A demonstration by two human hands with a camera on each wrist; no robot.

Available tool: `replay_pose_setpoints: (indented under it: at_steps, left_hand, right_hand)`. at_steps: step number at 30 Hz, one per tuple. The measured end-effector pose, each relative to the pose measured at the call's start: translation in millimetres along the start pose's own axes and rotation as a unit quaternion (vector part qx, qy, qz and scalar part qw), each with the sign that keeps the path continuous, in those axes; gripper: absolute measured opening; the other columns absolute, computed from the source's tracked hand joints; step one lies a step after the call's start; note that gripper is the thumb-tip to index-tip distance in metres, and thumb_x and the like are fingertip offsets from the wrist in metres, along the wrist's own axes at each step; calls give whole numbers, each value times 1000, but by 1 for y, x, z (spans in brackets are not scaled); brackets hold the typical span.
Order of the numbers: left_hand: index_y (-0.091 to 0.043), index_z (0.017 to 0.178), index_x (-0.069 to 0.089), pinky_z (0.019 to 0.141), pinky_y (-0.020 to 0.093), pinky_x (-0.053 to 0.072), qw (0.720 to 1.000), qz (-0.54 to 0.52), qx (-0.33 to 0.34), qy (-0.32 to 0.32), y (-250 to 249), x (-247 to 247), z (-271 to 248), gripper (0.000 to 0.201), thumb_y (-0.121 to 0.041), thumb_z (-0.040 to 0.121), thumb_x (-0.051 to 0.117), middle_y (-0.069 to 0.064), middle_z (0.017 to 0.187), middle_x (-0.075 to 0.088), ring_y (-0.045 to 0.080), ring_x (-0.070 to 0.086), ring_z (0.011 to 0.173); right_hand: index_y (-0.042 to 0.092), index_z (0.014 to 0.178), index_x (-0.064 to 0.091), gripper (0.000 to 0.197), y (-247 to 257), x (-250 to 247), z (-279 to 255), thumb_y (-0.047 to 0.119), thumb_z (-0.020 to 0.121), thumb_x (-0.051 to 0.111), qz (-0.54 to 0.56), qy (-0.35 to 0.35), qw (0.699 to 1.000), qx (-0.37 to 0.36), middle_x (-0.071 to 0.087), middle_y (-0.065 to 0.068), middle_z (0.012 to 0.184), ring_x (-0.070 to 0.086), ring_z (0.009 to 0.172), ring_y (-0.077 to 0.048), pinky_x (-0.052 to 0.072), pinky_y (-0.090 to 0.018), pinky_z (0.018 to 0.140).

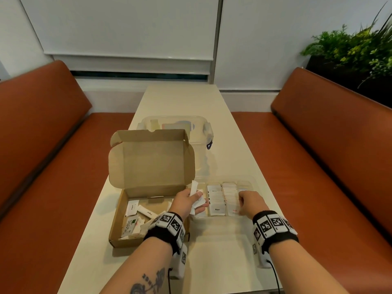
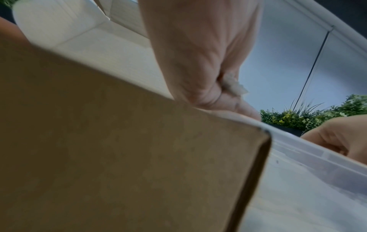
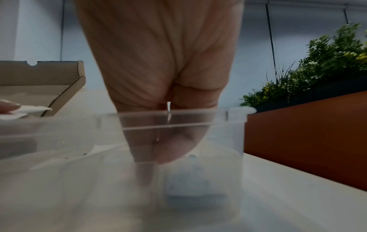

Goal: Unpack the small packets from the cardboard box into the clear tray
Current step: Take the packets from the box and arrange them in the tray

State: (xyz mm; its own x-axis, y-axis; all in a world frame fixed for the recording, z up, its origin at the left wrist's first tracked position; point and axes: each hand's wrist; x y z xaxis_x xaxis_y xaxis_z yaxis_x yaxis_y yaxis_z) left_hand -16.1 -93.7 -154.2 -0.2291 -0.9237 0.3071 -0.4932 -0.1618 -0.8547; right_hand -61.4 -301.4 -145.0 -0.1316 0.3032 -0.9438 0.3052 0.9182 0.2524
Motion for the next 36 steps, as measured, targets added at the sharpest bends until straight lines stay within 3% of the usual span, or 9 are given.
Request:
replay_pose_setpoints:
  at_steps: [6, 14, 18, 22, 26, 30, 31, 34, 36]
  left_hand:
    - [-6, 106, 55, 55, 25, 56, 1000, 2, 1, -1, -1, 1, 0, 10, -8, 96, 54, 19, 90, 68, 28, 69, 79]
    - [-1, 103, 57, 48, 23, 51, 1000, 4, 19, 3, 0, 2, -2, 10, -6, 94, 57, 18, 84, 66, 25, 67, 68]
    - [-3, 106, 57, 49, 23, 53, 1000, 13, 10, 3, -2, 3, -3, 13, -8, 93, 58, 17, 90, 65, 25, 69, 70]
    - [-3, 109, 56, 53, 26, 57, 1000, 16, 0, 8, -4, 5, -5, 18, -12, 93, 59, 15, 96, 64, 27, 70, 75]
    - [-2, 103, 56, 53, 32, 59, 999, -39, -30, -4, -9, 9, -5, 20, -21, 96, 55, 19, 95, 64, 31, 70, 69]
    - [5, 112, 55, 50, 32, 58, 998, -57, -25, 1, -10, 9, -4, 20, -5, 98, 45, 20, 92, 63, 30, 64, 69]
    - [8, 116, 54, 53, 34, 58, 999, -42, -14, -2, -9, 9, -4, 23, -1, 97, 44, 20, 89, 62, 29, 62, 70]
    - [8, 118, 57, 78, 44, 54, 999, 38, 20, -12, -9, 8, -5, 26, 2, 94, 49, 17, 92, 64, 30, 61, 81]
    - [3, 117, 60, 73, 38, 54, 997, 63, 39, -8, -8, 6, -7, 26, 3, 91, 53, 14, 92, 66, 28, 63, 83]
  right_hand:
    - [20, 57, 34, 40, 0, 1, -3, 0, 75, 64, -6, -7, 1000, 13, 40, 6, 61, 46, 70, -17, 26, -14, 48]
    - [19, 60, 37, 40, -2, -1, -2, 12, 74, 74, 43, -15, 999, 18, 46, 6, 64, 43, 62, -13, 34, -19, 55]
    - [20, 62, 38, 37, -2, -1, -3, 12, 76, 71, 51, -25, 998, 26, 49, 4, 67, 45, 62, -12, 37, -20, 58]
    - [21, 65, 42, 33, 10, -7, -7, 25, 80, 70, 110, -78, 991, -3, 48, 7, 64, 41, 56, -7, 34, -20, 54]
    - [22, 81, 62, 12, 37, -14, -12, 28, 80, 72, 223, -79, 967, -94, 61, 8, 78, 52, 65, -3, 40, -18, 62]
    - [25, 107, 65, 35, 57, -8, -15, 33, 75, 76, 258, -7, 960, -105, 60, 10, 95, 52, 77, 0, 40, -16, 69]
    - [22, 107, 65, 37, 59, -5, -15, 33, 74, 77, 259, 0, 961, -96, 60, 9, 96, 54, 80, -4, 42, -17, 71]
    - [12, 91, 64, 31, 65, 0, -15, 28, 70, 80, 284, -4, 956, -74, 64, -2, 92, 57, 77, -14, 50, -31, 75]
    - [10, 85, 63, 27, 66, 1, -15, 23, 69, 80, 294, -14, 953, -73, 65, -2, 87, 58, 71, -15, 54, -35, 73]
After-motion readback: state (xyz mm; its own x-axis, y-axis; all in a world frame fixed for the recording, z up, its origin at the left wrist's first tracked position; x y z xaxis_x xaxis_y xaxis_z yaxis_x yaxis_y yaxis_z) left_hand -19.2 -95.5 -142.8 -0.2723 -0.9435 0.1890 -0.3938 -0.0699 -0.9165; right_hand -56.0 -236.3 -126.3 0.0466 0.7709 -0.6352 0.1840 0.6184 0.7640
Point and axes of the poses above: each hand's wrist, its own z-axis towards the middle knuckle, its own x-axis out of the palm, y = z × x
